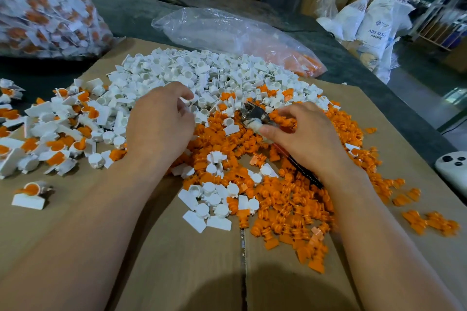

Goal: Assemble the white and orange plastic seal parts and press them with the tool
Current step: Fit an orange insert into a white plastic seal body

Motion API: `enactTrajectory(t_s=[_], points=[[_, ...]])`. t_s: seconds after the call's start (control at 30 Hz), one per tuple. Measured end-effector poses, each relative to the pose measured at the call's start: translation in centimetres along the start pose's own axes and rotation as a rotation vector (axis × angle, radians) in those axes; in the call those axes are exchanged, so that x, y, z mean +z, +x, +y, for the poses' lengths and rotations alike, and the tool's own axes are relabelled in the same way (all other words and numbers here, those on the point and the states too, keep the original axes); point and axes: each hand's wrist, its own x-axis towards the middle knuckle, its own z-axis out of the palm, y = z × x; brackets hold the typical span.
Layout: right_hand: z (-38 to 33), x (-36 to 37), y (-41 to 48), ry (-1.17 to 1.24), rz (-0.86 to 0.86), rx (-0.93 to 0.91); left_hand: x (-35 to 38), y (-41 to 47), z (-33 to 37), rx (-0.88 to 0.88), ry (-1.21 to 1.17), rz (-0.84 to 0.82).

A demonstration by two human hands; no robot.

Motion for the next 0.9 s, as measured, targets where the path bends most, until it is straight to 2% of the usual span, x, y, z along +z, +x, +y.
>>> enactTrajectory(t_s=[0.1,0.2,0.3,0.6,0.77,0.9], points=[[-1.2,-0.5,-0.6,0.189,0.130,-0.132,-0.7,-0.2,0.8,-0.111,-0.354,-0.030],[-2.3,-0.2,-1.2,0.199,0.001,-0.291,-0.9,-0.6,1.5,-0.163,-0.547,-0.113],[-2.7,0.5,-1.2,0.080,-0.117,-0.399,-0.7,-0.9,1.9,-0.141,-0.569,-0.186],[-3.0,1.4,-1.1,-0.126,-0.227,-0.404,-0.9,-1.3,2.4,-0.164,-0.719,-0.314],[-2.9,1.6,-1.1,-0.103,-0.188,-0.429,-0.6,-1.3,2.3,-0.177,-0.689,-0.347],[-2.6,1.2,-1.1,0.057,-0.123,-0.380,-0.6,-1.3,2.3,-0.192,-0.697,-0.358]])
